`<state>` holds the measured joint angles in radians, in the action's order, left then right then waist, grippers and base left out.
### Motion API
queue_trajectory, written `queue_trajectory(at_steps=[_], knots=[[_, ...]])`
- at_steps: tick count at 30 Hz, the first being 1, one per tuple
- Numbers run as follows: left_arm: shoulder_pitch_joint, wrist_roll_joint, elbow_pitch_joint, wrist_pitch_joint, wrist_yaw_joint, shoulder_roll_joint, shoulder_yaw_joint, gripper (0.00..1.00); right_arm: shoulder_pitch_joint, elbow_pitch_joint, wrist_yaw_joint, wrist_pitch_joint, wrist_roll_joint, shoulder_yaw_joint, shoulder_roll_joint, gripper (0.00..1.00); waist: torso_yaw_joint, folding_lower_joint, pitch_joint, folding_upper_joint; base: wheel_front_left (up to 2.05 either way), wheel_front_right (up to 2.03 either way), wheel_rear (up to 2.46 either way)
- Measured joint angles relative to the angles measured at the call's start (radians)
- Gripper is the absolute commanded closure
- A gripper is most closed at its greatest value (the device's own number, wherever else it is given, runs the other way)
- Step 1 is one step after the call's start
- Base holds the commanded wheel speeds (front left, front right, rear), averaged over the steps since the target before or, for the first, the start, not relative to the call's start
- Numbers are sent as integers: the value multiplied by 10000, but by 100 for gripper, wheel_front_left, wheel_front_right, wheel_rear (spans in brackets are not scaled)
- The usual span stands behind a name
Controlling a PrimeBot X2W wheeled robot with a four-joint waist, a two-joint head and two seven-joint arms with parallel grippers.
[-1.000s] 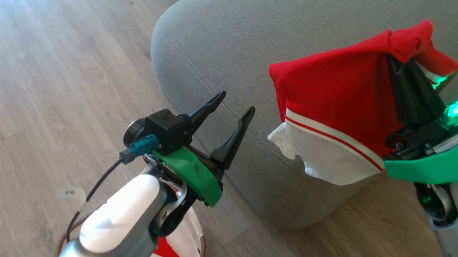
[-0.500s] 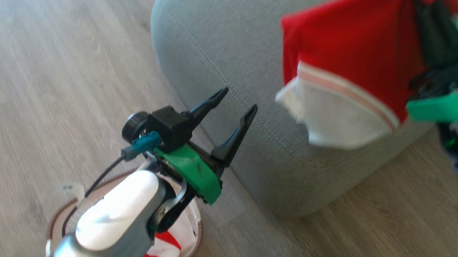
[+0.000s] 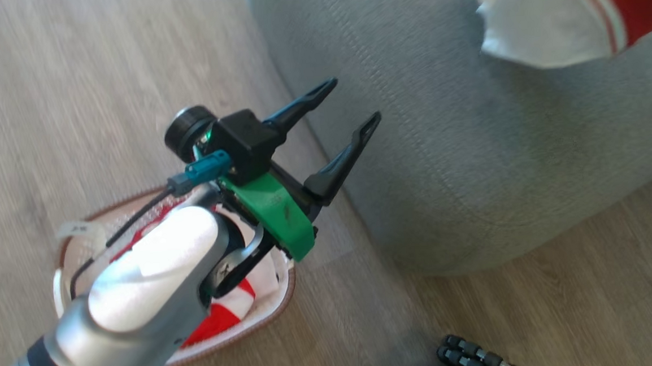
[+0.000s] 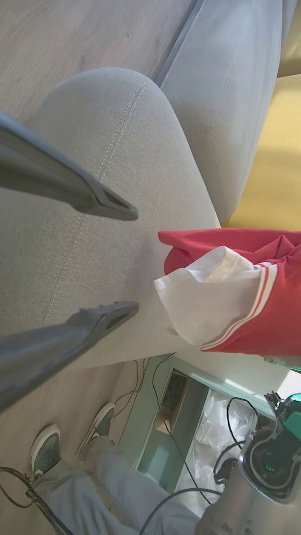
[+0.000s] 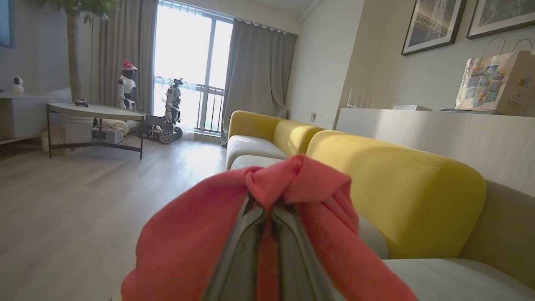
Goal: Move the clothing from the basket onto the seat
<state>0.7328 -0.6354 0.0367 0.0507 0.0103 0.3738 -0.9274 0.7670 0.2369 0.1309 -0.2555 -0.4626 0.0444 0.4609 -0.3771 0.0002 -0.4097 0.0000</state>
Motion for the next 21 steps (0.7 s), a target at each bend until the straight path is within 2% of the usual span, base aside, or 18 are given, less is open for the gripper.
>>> queue_trajectory(at_steps=[9,12,16,21], knots=[[599,161,-311,-196,169,-25,-56,0,1045,1852,0,0,27,-382,842,100,654,0,-1054,0,0,0,0],[684,178,-336,-199,174,-29,-63,0,1134,2307,0,0,90,-378,895,100,773,-1,-1225,0,0,0,0],[768,178,-322,-199,217,-33,-96,0,1141,3540,2,36,209,-8,876,100,967,-1,-1455,0,0,0,0],[824,176,-230,-182,219,-35,-104,0,1436,5116,2,1544,-65,431,723,100,1058,-1,-1463,0,0,0,0]])
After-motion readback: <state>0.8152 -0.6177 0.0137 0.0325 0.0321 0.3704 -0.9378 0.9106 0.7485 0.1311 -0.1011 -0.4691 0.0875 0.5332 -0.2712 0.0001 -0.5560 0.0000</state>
